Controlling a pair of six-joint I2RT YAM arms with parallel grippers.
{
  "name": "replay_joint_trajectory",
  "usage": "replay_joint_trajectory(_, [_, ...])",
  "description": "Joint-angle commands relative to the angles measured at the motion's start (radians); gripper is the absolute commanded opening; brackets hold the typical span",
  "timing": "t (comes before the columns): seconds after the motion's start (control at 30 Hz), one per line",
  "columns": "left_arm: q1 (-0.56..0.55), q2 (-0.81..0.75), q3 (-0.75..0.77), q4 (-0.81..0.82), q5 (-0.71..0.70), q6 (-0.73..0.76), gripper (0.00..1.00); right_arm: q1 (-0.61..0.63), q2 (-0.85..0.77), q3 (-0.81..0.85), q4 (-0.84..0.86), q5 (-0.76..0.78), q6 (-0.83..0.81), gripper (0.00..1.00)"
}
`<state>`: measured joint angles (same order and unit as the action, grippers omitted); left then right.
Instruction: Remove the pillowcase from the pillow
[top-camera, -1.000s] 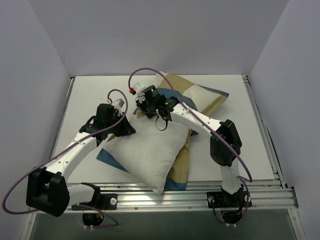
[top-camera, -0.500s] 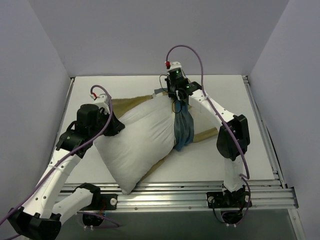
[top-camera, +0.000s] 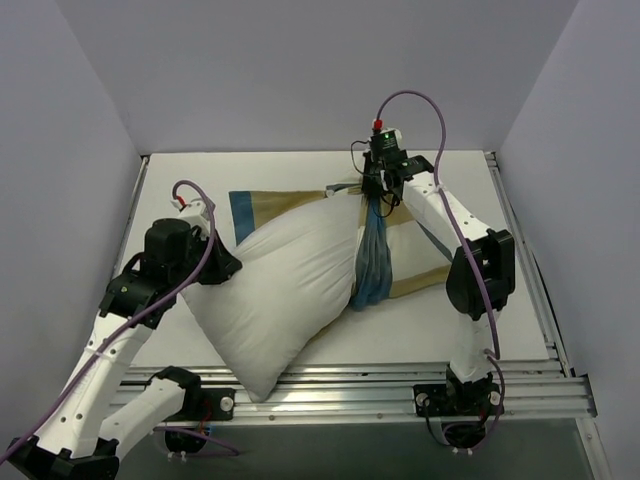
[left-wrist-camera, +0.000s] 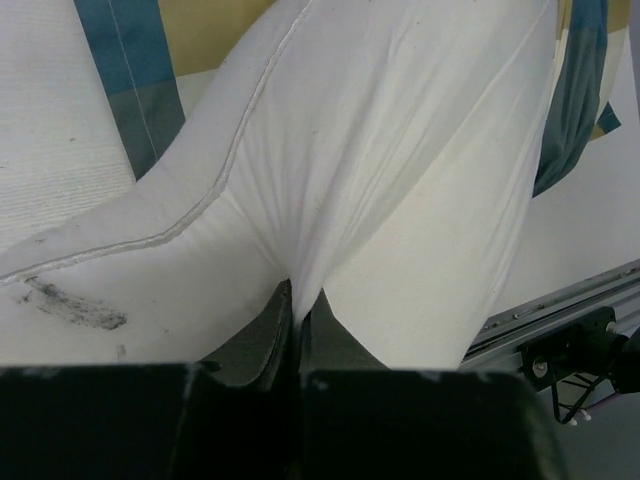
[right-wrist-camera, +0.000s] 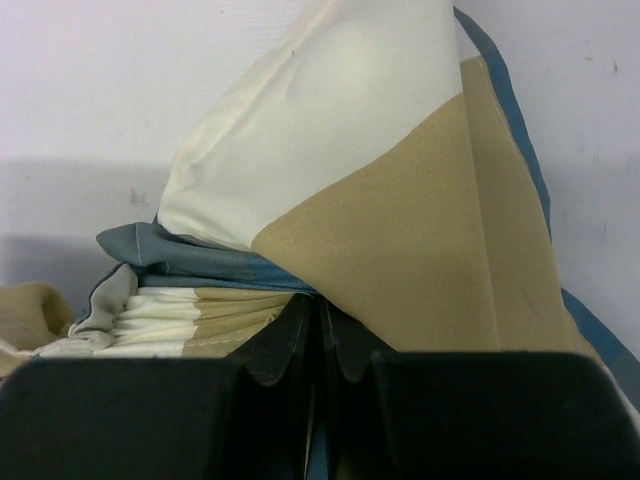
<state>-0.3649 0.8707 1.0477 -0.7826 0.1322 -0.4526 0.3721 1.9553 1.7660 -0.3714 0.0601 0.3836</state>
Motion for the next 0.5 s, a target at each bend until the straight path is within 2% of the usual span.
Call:
replay_joint_trajectory(0.0, [0.024, 0.002, 0.067, -0.102, -0.132, 0.040, 0.02, -0.102, -0.062, -0.017, 0.156, 0.224, -0.109, 0.03])
replay_joint_trajectory(0.07, [0.023, 0.094, 0.084, -0.026, -0.094, 0.058, 0.16, -0.044, -0.090, -0.014, 0.173, 0.141, -0.112, 0.13])
replay_joint_trajectory(0.1, [0.021, 0.128, 0.095, 0.044, -0.092, 0.069, 0.23, -0.026, -0.098, -0.011, 0.178, 0.130, -0.112, 0.26])
replay_joint_trajectory(0.13, [0.021, 0.183, 0.106, 0.084, -0.100, 0.075, 0.28, -0.009, -0.114, -0.008, 0.178, 0.121, -0.114, 0.34])
replay_joint_trajectory(0.2, [0.017, 0.227, 0.141, 0.187, -0.112, 0.100, 0.54, 0.023, -0.136, -0.008, 0.169, 0.109, -0.118, 0.50])
replay_joint_trajectory(0.23, [0.015, 0.263, 0.159, 0.210, -0.115, 0.109, 0.72, 0.030, -0.163, -0.013, 0.163, 0.107, -0.118, 0.54])
replay_joint_trajectory(0.3, [0.001, 0.289, 0.222, 0.247, -0.111, 0.144, 0.97, 0.037, -0.202, -0.043, 0.149, 0.104, -0.117, 0.65])
replay_joint_trajectory(0.33, [-0.035, 0.304, 0.245, 0.250, -0.114, 0.156, 0.99, 0.037, -0.247, -0.060, 0.146, 0.104, -0.114, 0.68])
replay_joint_trajectory(0.4, [-0.106, 0.306, 0.293, 0.246, -0.162, 0.219, 0.94, 0.040, -0.306, -0.108, 0.153, 0.109, -0.107, 0.75])
replay_joint_trajectory(0.43, [-0.217, 0.301, 0.296, 0.249, -0.202, 0.245, 0.94, 0.042, -0.368, -0.170, 0.158, 0.110, -0.097, 0.77])
replay_joint_trajectory(0.47, [-0.280, 0.298, 0.293, 0.262, -0.289, 0.312, 0.94, 0.045, -0.404, -0.204, 0.164, 0.112, -0.091, 0.78])
